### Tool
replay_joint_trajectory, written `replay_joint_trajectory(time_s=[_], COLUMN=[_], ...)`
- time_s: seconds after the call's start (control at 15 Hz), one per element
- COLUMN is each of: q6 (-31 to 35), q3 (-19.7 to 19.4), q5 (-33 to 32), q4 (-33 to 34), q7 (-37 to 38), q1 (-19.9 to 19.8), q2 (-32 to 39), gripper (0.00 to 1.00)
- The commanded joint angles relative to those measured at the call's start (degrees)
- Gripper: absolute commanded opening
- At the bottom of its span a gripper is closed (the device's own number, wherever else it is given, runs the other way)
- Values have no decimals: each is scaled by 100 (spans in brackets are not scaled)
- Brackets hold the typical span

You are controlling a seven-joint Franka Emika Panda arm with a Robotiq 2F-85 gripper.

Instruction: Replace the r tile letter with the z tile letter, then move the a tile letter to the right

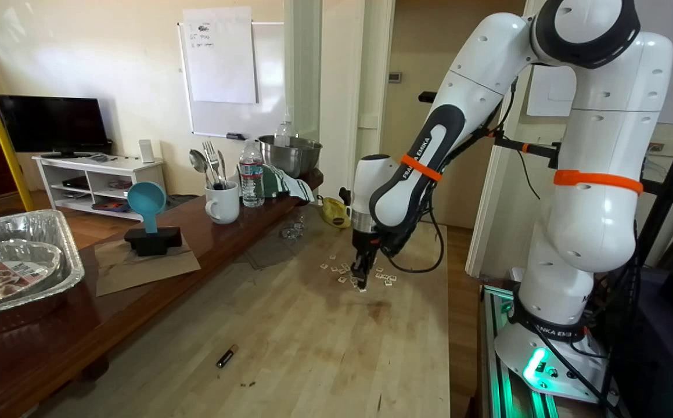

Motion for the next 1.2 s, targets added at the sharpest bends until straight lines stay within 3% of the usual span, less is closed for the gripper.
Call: replay_joint_trajectory(time_s=[0.0,0.27,1.13], q6=[118,176,600], q3=[-23,-29,-103], q5=[-337,-536,-386], q4=[-125,-98,517], q7=[312,414,235], q1=[46,10,-2], q2=[-232,-336,418], gripper=[0,0,0])
